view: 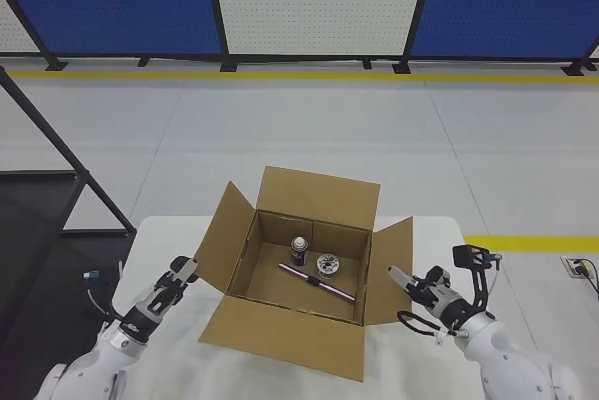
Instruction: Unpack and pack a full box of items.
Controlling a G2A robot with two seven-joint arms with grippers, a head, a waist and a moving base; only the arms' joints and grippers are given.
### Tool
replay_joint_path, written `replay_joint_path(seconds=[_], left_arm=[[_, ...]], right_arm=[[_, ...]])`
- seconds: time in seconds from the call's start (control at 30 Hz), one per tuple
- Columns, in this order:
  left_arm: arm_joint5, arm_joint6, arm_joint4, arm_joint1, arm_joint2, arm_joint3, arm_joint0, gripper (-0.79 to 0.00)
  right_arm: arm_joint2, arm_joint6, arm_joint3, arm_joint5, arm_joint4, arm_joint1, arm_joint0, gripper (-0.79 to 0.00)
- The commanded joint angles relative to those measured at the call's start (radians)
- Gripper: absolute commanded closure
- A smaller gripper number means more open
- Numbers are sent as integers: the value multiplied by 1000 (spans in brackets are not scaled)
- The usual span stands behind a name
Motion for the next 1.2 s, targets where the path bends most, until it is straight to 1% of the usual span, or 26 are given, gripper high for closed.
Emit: replay_joint_path(seconds=[0.0,0.5,0.83,0.93,1.07,1.17], left_arm=[[-1,1,-2,1,-2,-4,5,-3],[-10,-15,-41,7,-30,-67,95,0],[-17,-31,-81,10,-47,-105,149,0],[-19,-33,-87,10,-50,-113,157,0],[-25,-38,-94,11,-52,-124,167,0],[-26,-43,-99,12,-54,-128,172,0]], right_arm=[[-1,0,5,-2,3,2,4,-785],[-14,-3,34,-14,29,19,29,-785],[-21,-18,48,-10,73,28,45,-785],[-15,-57,42,-23,113,29,39,-785],[6,-118,24,-44,174,30,6,-785],[28,-131,31,-72,245,33,-8,-785]])
